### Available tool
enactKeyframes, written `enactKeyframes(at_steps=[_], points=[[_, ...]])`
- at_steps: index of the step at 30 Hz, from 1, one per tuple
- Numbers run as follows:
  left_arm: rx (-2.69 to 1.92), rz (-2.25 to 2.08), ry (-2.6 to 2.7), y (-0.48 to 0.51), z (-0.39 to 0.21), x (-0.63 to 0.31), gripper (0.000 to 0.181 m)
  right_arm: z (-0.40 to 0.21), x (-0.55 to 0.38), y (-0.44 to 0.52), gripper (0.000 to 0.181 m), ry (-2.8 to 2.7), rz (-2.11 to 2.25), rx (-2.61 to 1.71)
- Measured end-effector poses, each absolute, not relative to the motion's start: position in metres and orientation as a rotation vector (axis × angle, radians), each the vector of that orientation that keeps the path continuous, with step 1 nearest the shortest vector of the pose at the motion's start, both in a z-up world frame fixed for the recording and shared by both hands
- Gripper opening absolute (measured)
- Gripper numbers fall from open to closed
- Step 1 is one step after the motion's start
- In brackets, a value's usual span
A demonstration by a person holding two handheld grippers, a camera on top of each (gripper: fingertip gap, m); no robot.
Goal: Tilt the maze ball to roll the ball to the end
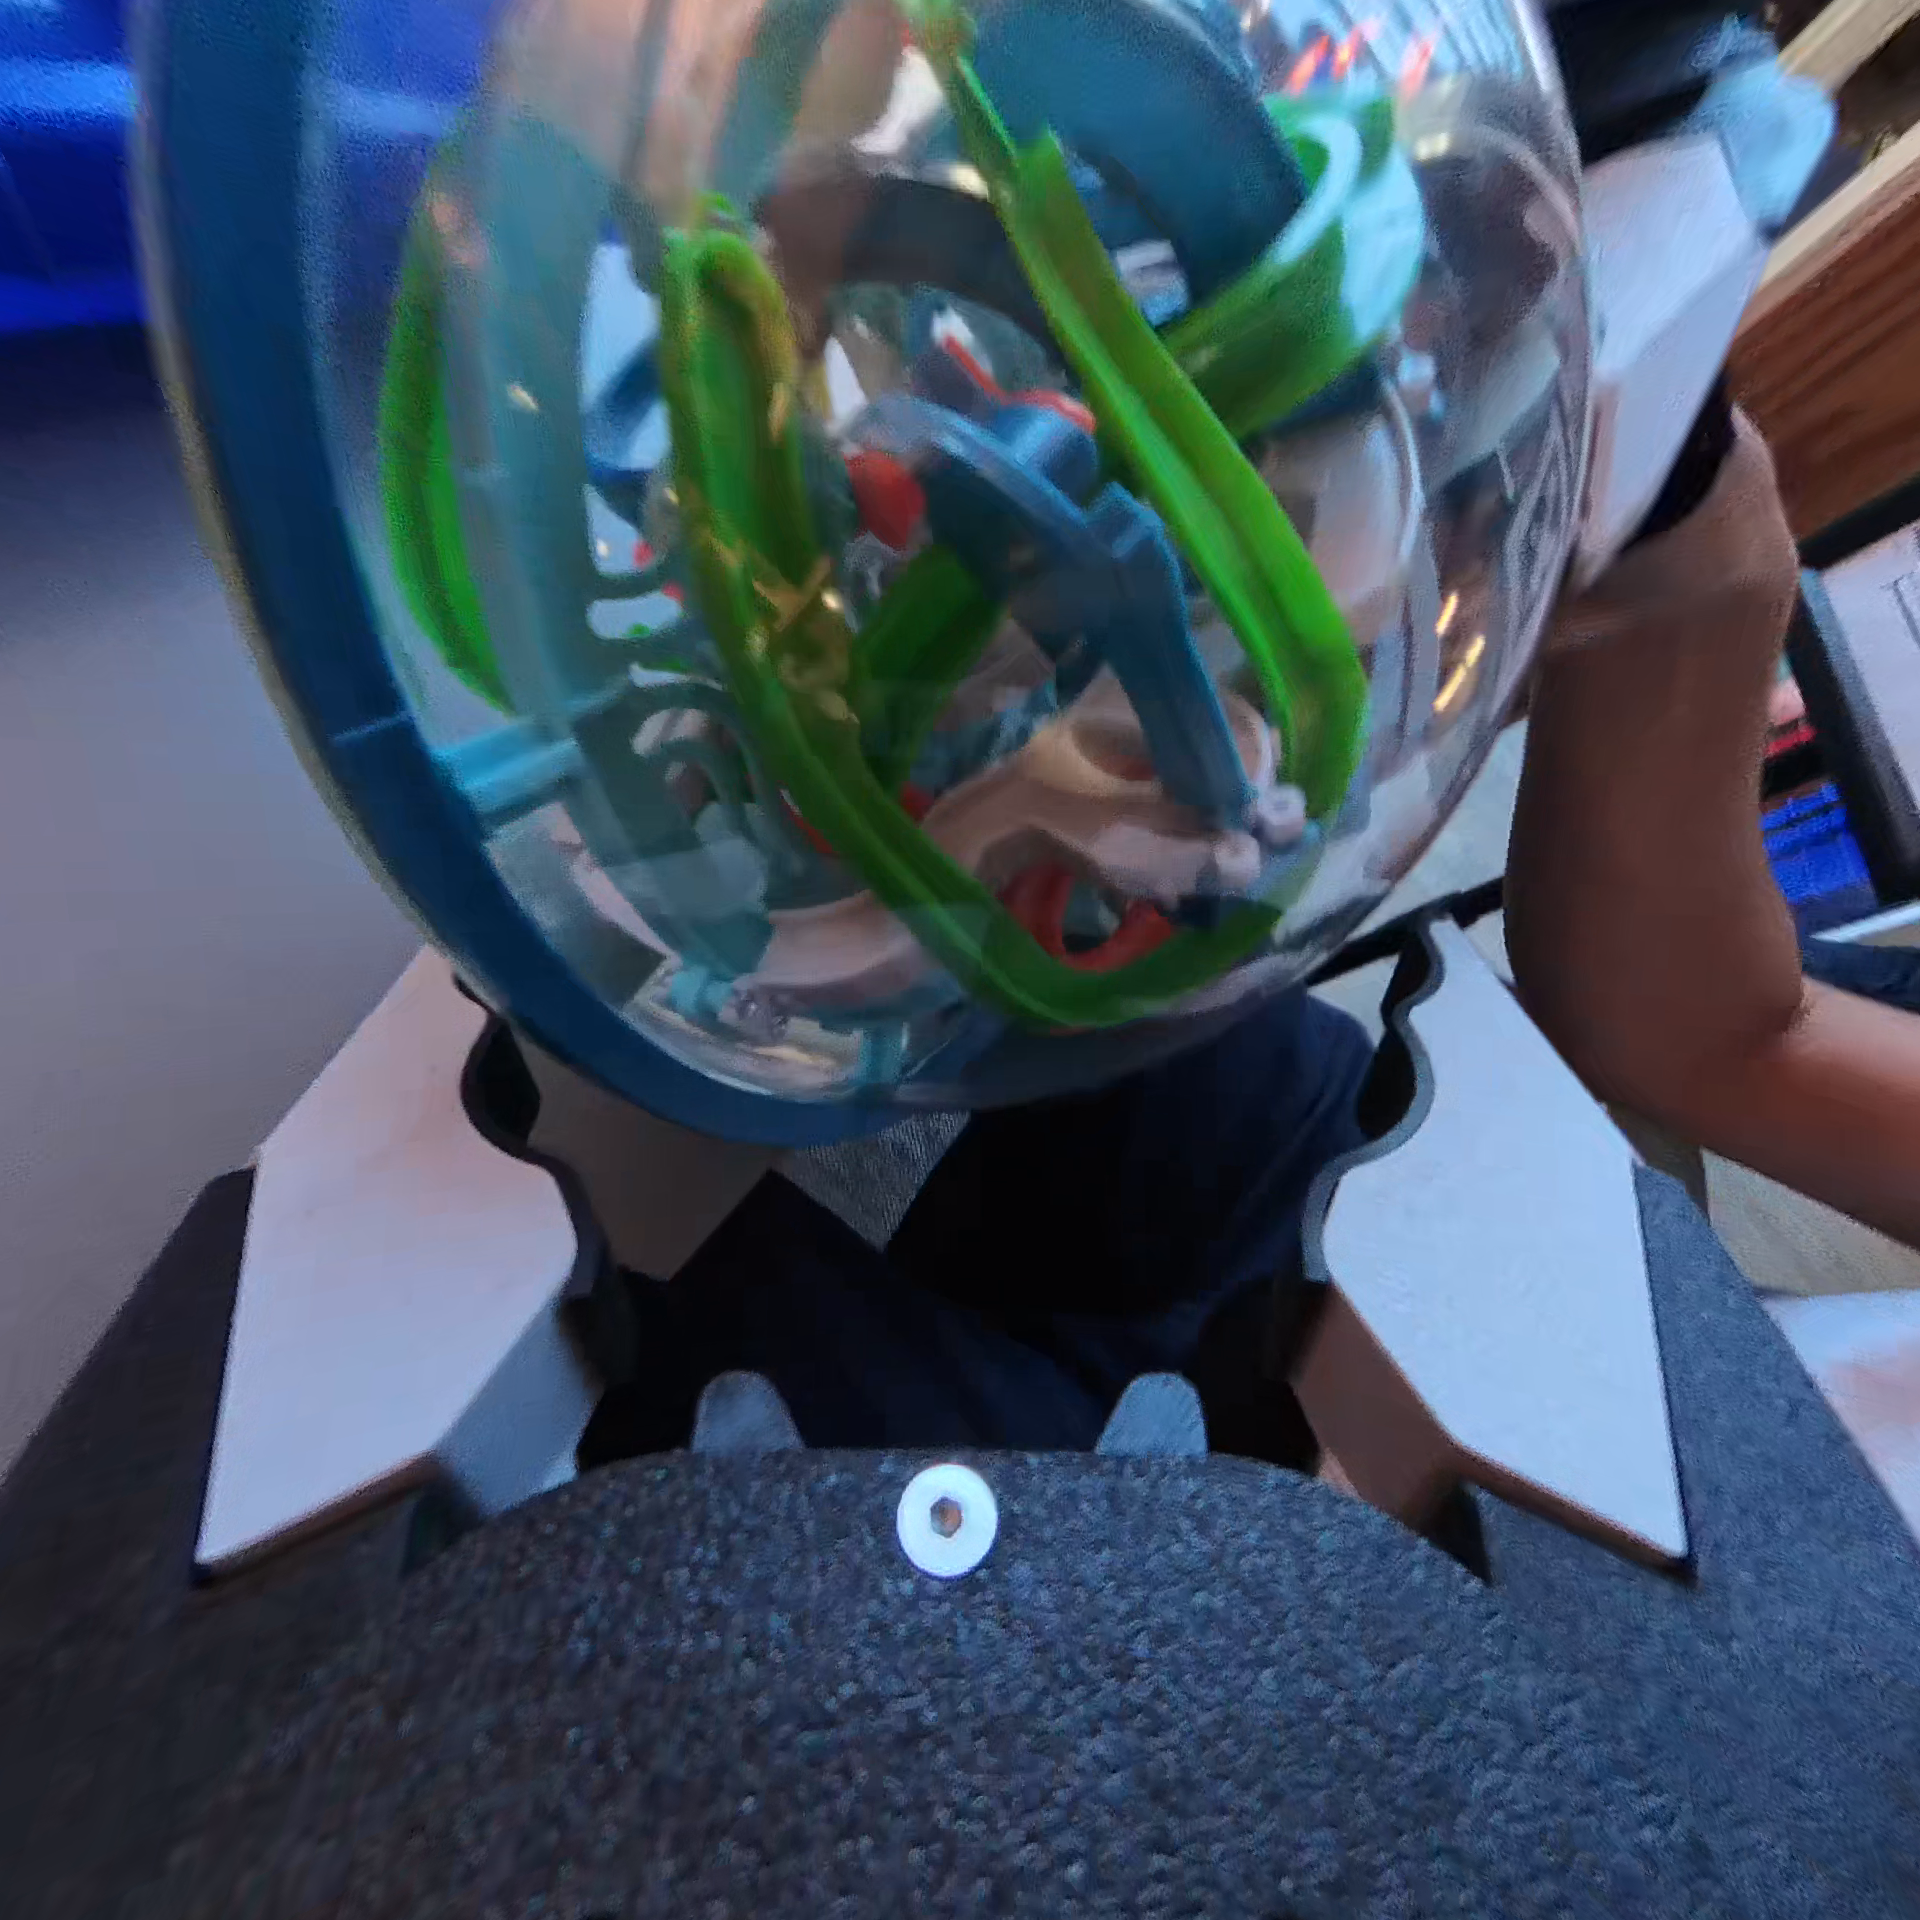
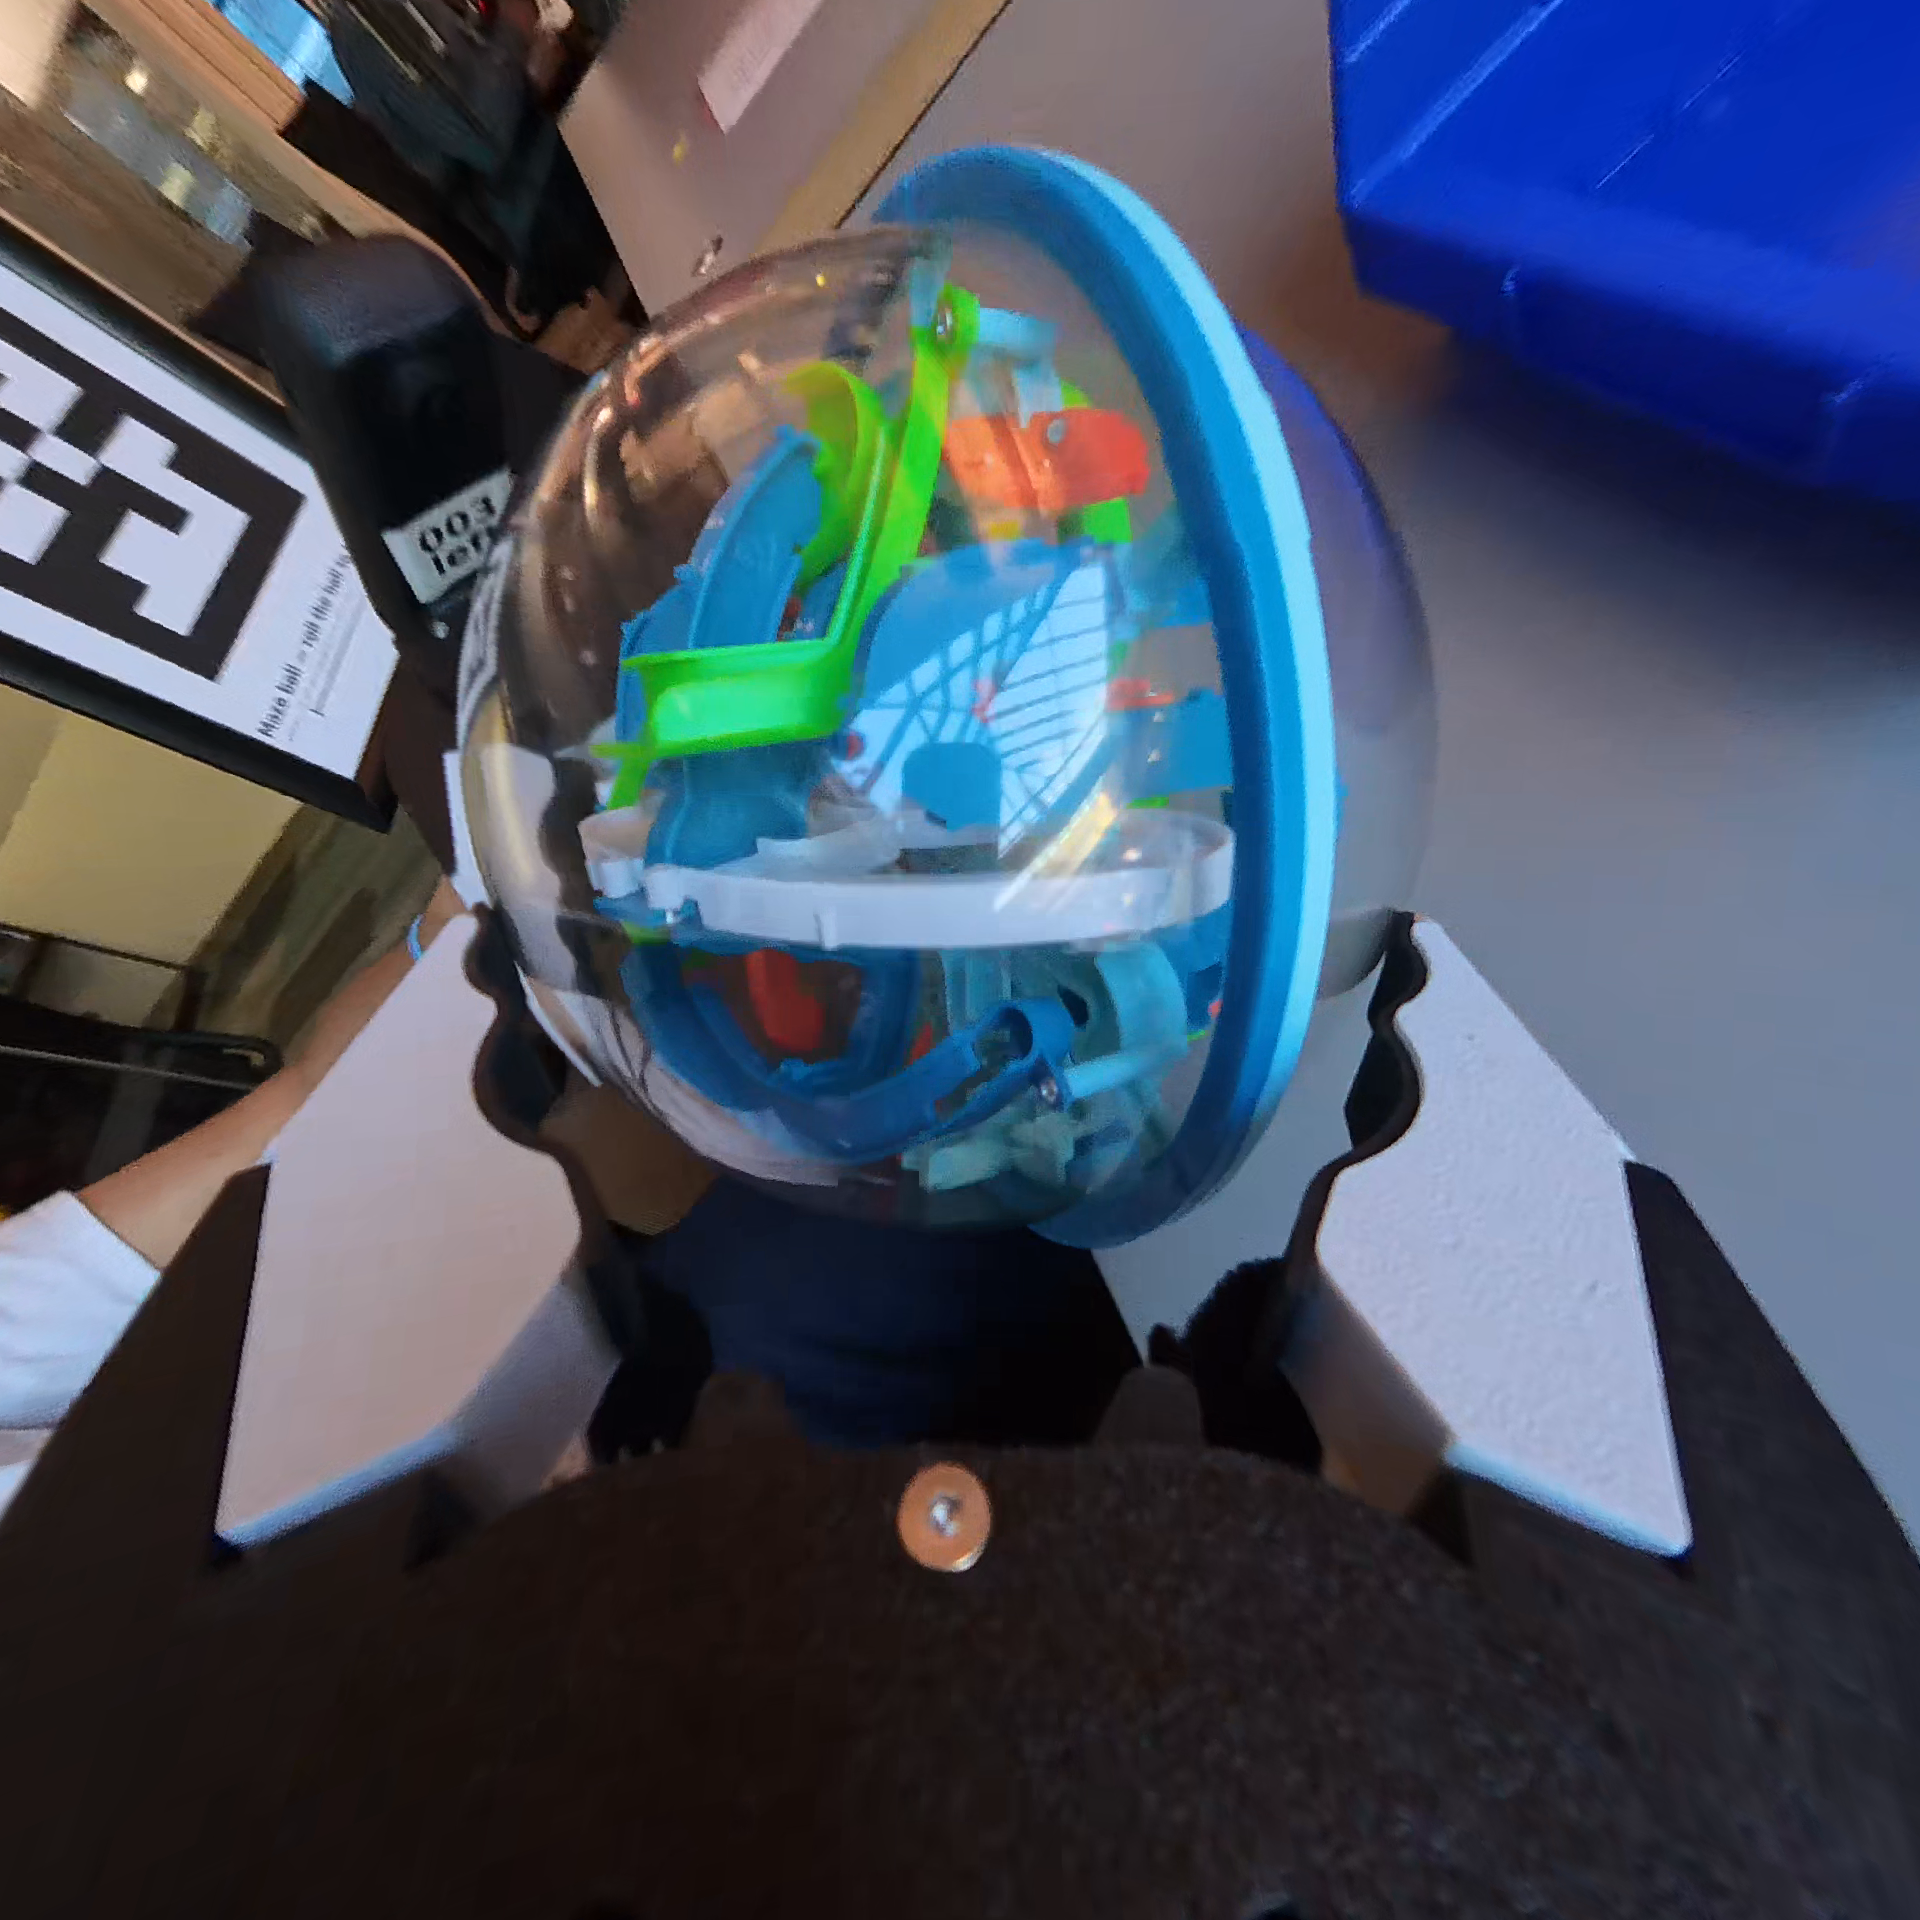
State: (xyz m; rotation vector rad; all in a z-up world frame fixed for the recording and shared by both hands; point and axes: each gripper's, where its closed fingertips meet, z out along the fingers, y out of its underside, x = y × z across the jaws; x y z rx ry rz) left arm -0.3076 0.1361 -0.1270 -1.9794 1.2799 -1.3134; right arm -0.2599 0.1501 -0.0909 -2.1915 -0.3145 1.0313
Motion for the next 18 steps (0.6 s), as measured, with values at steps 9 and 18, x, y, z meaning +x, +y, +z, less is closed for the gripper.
enactKeyframes(at_steps=[9, 18], points=[[-1.953, -1.034, 1.599, 0.169, -0.146, -0.342, 0.159, -0.082, -0.243, 0.18, 0.153, -0.286, 1.282, -2.083], [-1.375, -1.054, 1.725, 0.216, -0.078, -0.298, 0.158, -0.069, -0.239, 0.222, 0.146, -0.33, 1.366, -2.018]])
